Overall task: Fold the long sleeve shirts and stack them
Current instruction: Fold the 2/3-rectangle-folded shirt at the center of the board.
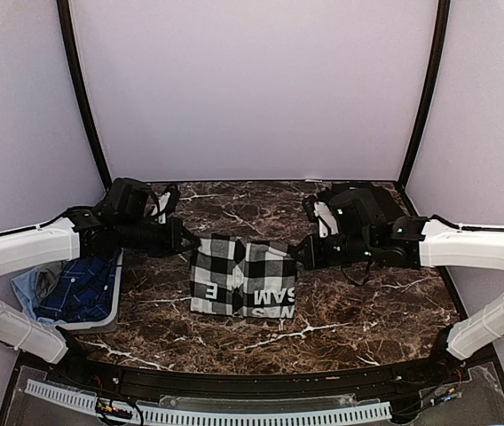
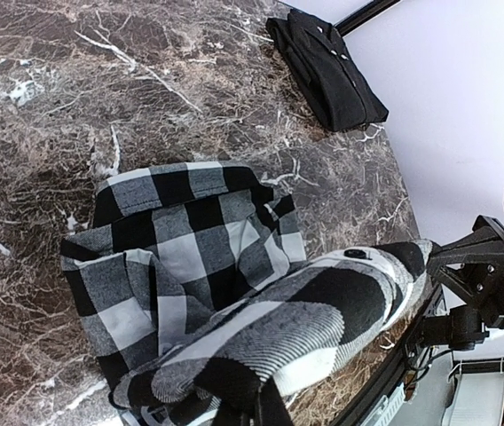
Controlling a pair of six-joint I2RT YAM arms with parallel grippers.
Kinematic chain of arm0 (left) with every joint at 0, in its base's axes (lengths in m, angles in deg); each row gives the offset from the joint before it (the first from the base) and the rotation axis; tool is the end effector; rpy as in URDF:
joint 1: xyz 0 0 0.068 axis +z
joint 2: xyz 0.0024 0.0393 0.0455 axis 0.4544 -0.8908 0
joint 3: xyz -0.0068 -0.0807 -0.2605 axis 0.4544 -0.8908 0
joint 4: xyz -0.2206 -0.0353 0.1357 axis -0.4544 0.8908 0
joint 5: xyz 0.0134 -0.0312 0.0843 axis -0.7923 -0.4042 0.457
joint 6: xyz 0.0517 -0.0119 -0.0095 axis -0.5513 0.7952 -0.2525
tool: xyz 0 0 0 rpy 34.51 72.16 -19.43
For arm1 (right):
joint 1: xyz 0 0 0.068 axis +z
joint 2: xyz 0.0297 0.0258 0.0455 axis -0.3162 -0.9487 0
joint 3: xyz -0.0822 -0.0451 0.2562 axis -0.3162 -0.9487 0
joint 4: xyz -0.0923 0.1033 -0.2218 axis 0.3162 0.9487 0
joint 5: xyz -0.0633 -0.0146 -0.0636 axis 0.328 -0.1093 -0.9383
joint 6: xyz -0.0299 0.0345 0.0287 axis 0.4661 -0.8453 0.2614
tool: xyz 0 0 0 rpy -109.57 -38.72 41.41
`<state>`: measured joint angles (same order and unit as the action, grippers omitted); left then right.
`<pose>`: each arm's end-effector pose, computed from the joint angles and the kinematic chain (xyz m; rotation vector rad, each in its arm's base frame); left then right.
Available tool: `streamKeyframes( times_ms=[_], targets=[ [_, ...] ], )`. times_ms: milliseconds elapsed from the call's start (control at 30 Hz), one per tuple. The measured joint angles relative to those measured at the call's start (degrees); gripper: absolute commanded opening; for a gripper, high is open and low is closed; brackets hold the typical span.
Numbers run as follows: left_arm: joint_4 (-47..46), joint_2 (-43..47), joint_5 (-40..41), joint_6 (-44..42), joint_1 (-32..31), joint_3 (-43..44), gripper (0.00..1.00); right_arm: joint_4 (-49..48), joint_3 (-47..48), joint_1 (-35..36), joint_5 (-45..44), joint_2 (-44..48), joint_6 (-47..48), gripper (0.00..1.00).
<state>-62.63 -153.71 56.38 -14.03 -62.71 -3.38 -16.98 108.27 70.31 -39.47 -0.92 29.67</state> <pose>0.2242 -0.1738 0.2671 0.1566 2.2836 -1.0346 0.1828 0.2344 0.2585 -0.3860 2.2929 0.8339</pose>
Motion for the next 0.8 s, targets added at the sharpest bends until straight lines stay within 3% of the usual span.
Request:
streamKeyframes(
  times_ms=[467, 600, 800],
  targets=[
    [0.6, -4.8, -0.6, -2.4, 1.4, 7.6, 0.00, 1.3, 5.4, -1.8, -2.3, -1.6, 2.4, 0.00],
    [-1.2, -11.1, -3.1, -3.0, 5.1, 9.2, 0.00, -1.8, 6.7, -7.3, 0.4, -7.8, 3.1, 0.00],
    [-5.5, -29.0, -6.6, -3.9, 9.6, 15.8, 0.00, -4.3, 14.3, -14.6, 5.5, -24.9, 4.3, 0.00]
  ],
)
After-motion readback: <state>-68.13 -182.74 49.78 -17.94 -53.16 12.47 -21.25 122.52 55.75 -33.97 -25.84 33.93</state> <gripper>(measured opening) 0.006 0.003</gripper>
